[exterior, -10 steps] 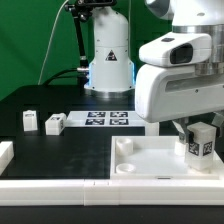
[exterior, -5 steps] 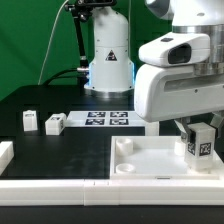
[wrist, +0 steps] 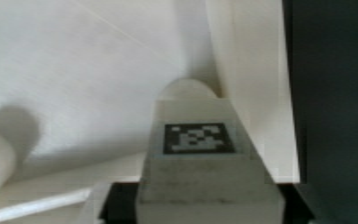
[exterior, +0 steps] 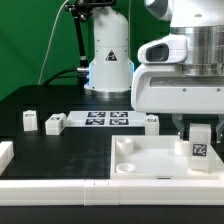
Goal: Assemble one leg
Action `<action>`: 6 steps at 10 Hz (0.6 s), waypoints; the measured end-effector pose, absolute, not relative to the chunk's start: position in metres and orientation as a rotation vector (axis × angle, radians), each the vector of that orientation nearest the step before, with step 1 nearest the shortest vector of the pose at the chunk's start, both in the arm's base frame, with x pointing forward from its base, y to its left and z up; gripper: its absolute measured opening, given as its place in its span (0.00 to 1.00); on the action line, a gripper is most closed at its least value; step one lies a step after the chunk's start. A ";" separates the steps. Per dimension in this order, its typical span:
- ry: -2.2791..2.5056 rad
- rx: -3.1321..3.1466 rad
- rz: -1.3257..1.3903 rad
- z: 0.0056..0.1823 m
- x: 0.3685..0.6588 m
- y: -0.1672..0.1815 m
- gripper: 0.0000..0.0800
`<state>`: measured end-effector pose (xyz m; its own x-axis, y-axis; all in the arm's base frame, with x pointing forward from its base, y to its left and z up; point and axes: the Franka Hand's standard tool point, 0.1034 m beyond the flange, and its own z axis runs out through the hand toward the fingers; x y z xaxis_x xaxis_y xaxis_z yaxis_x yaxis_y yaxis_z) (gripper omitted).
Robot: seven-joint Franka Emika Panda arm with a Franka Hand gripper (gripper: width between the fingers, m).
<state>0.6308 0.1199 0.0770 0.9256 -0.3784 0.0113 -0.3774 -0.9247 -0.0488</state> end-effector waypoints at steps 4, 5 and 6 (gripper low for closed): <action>1.257 -2.828 -0.017 0.077 0.631 0.119 0.36; 1.337 -2.790 -0.014 0.077 0.631 0.119 0.36; 1.385 -2.767 -0.014 0.077 0.631 0.119 0.36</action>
Offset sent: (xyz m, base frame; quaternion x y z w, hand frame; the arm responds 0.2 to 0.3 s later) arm 0.0004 0.0050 -0.0007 0.0040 -0.0087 0.2931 0.9560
